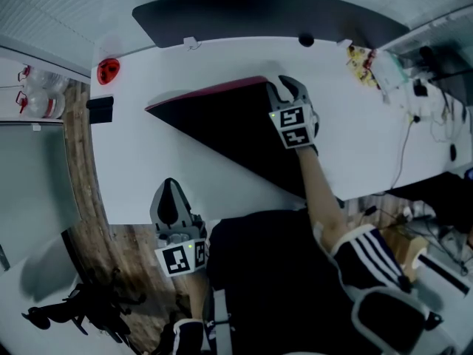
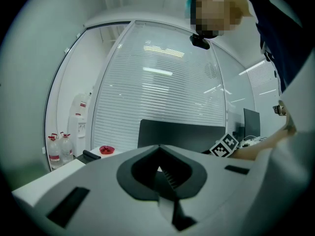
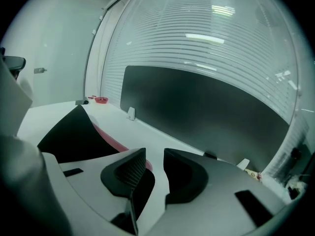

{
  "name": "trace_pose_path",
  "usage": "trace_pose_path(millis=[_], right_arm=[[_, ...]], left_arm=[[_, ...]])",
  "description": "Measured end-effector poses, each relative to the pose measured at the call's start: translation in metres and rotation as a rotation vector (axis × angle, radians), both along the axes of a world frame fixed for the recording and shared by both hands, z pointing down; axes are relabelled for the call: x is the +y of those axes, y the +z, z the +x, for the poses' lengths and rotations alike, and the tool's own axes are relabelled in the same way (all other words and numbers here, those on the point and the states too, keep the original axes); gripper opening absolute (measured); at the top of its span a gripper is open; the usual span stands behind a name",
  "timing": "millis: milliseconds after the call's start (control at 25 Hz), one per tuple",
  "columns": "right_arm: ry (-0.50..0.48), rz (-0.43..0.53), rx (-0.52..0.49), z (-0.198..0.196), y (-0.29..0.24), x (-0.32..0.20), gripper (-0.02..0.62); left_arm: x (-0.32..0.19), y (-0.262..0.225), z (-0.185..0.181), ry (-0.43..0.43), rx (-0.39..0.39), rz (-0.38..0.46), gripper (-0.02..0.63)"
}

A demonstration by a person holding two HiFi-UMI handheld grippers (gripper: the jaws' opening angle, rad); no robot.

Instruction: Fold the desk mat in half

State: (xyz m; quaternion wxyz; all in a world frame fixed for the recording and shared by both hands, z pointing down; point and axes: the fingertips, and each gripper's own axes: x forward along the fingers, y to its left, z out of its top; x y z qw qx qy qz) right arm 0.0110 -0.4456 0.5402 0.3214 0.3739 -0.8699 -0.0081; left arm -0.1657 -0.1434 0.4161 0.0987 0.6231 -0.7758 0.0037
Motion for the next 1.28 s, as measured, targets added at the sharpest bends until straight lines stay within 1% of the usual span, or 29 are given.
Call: trace_pose_path(millis=[320,600,760,880,1280], right_arm=[[-0.014,0.045,-0.058,-0.001,-0.027,0.021,0.047],[-0.016,0.087,-0.128,0.003,-0.060,0.050,0.023],[-0.012,0.098,-0.205,0.004,-0.086,0.075,0.017],[-0.005,0.104,-0.265,0.004,-0.106,0.097,0.008],[-0.039,0.184,-0.377,-0.005,-0.167,0.188,0.003]], left_arm=[[0.007,-0.006,0.007,0.005,-0.005,0.031,0.003],[0.019,-0.012,0.016,0.028,-0.010,0.060,0.003],[0.033,-0.016,0.020,0.053,-0.016,0.082,0.003],[0.042,-0.019,0.024,0.080,0.005,0.085,0.003],[0.079,-0.032,0.020,0.171,0.032,0.101,0.003]])
